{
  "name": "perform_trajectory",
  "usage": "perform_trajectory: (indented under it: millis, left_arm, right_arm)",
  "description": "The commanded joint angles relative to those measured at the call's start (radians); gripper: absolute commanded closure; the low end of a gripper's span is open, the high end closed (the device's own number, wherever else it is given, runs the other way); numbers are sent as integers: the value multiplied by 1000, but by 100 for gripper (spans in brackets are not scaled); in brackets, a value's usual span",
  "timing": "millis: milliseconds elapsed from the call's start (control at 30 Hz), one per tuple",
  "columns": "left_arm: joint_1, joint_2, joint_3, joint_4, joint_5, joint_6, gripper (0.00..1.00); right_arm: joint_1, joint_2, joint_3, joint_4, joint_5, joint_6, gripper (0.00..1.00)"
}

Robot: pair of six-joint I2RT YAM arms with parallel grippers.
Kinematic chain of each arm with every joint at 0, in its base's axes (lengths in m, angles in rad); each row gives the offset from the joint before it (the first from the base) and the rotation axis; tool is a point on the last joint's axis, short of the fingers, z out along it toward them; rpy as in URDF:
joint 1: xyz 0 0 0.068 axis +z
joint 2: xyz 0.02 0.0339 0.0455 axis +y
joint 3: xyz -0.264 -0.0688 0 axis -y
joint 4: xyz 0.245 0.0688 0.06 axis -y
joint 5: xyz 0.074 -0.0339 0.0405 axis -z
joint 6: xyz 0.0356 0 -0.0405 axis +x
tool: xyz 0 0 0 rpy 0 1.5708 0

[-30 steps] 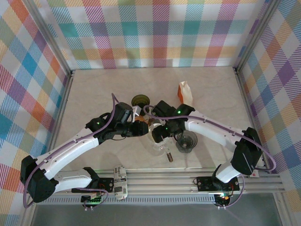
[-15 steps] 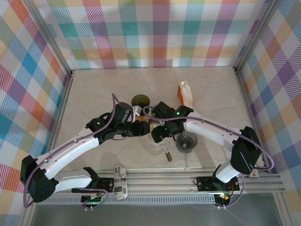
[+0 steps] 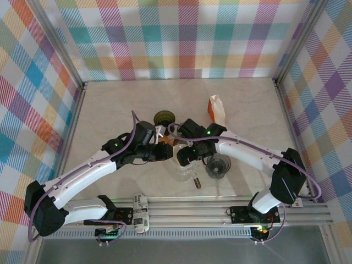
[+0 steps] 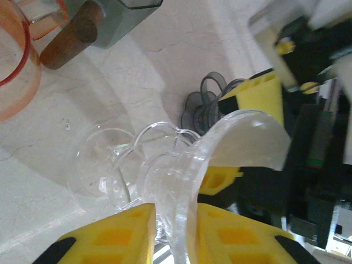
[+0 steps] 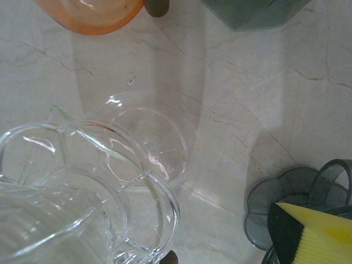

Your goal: Place the coffee filter in the dripper

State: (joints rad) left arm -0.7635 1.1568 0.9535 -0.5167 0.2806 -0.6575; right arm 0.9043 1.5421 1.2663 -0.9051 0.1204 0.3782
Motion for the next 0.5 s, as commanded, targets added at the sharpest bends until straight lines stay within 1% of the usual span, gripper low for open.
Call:
perform_trajectory:
  millis: [0, 167, 467]
  left_arm:
    - [-9, -11, -18, 19, 20, -4, 80]
    - [-9, -28, -30, 21, 15, -14, 82]
    - [-9, -30, -42, 34, 15, -28, 82]
  right_arm:
    - [1, -55, 41, -6, 10, 27, 13]
    - [1, -79, 55, -27, 22, 32, 13]
    - [1, -55, -6, -47, 55, 44, 13]
